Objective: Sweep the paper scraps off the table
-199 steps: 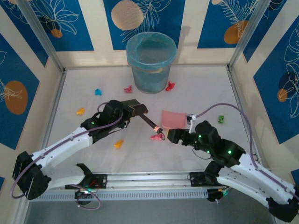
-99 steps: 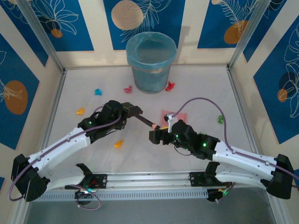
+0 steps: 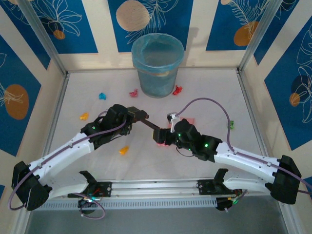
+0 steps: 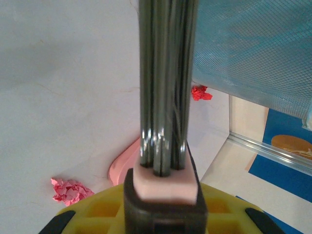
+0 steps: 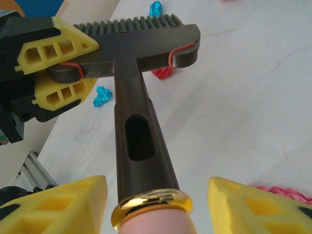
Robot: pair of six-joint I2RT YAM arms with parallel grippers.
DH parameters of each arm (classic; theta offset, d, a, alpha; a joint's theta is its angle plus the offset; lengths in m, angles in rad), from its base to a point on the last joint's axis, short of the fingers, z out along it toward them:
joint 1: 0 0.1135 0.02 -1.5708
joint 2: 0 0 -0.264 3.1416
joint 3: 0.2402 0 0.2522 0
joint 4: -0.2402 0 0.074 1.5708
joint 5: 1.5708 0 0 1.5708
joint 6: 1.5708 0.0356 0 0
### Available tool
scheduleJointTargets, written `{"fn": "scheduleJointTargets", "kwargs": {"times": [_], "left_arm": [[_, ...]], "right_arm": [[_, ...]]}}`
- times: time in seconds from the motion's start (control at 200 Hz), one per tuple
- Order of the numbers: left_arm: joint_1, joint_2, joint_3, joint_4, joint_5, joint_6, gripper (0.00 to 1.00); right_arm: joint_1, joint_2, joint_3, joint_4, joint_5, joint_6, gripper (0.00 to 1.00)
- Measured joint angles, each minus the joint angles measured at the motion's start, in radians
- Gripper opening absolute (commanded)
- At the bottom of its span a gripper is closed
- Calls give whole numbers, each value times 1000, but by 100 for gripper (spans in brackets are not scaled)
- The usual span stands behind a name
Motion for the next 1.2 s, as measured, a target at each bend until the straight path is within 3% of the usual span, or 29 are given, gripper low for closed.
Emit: {"fn": "scheduleJointTargets", "kwargs": {"times": [0.31, 0.5, 0.58, 0.685, 0.79, 0.925, 1.085, 1.2], "left_arm": [[2, -12, 0, -4, 0, -4, 0], [5, -15, 0, -3, 0, -4, 0], [5, -16, -2, -2, 0, -4, 16], [5, -31, -16, 11, -1, 7, 53], [5, -59, -44, 55, -11, 29, 67], [5, -103, -80, 112, -27, 98, 99], [5, -158, -102, 206, -17, 247, 100], [5, -236, -131, 297, 62, 452, 100]], "right_arm": [[-14, 0, 0, 28, -39, -6, 31], [-23, 0, 1, 31, -59, -11, 12], [-23, -2, 2, 30, -62, -11, 5], [-23, -2, 6, 19, -63, -9, 0], [-31, -9, 18, -26, -58, -3, 0], [-38, -34, 43, -97, -50, 2, 0], [-40, -71, 79, -171, -42, 24, 0], [-43, -102, 134, -299, -9, 64, 0]]}}
